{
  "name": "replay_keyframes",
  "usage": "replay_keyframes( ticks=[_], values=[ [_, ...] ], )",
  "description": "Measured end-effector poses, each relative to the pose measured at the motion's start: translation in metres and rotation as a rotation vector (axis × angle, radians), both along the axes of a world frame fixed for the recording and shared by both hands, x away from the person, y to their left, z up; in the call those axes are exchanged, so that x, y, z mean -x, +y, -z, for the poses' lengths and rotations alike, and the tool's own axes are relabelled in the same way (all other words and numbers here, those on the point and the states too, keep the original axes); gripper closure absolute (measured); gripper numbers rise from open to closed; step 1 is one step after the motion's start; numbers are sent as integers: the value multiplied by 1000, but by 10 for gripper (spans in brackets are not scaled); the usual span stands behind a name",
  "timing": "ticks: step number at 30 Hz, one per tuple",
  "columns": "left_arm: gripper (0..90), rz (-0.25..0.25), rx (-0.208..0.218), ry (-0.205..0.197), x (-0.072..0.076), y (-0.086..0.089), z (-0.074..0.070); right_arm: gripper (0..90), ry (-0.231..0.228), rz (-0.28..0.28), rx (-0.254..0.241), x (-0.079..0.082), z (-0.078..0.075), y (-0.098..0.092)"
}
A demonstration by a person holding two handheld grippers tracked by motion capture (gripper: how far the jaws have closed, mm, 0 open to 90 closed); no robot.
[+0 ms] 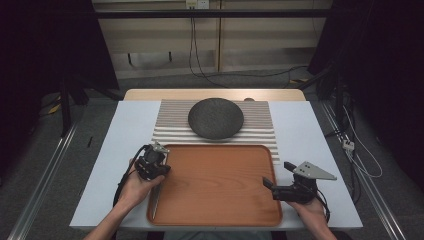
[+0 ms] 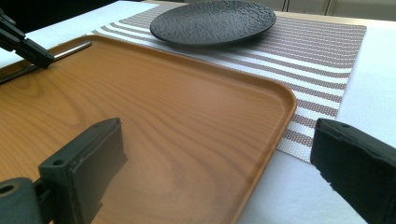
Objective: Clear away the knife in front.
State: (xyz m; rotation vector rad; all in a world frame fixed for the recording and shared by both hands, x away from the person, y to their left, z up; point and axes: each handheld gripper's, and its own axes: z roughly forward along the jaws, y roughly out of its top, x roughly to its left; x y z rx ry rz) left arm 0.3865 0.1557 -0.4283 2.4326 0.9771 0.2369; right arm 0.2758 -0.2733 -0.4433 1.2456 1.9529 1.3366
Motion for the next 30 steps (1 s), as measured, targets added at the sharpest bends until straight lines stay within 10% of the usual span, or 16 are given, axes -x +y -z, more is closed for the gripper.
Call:
replay_keyframes(
  ticks=[18,30],
  values=[
    [832,13,44,-34,3,0,1,27,2,-2,-14,0,0,-1],
    [134,-108,157,-96,-2,3,-3,27,3,9,-15,2,0,-3]
  ],
)
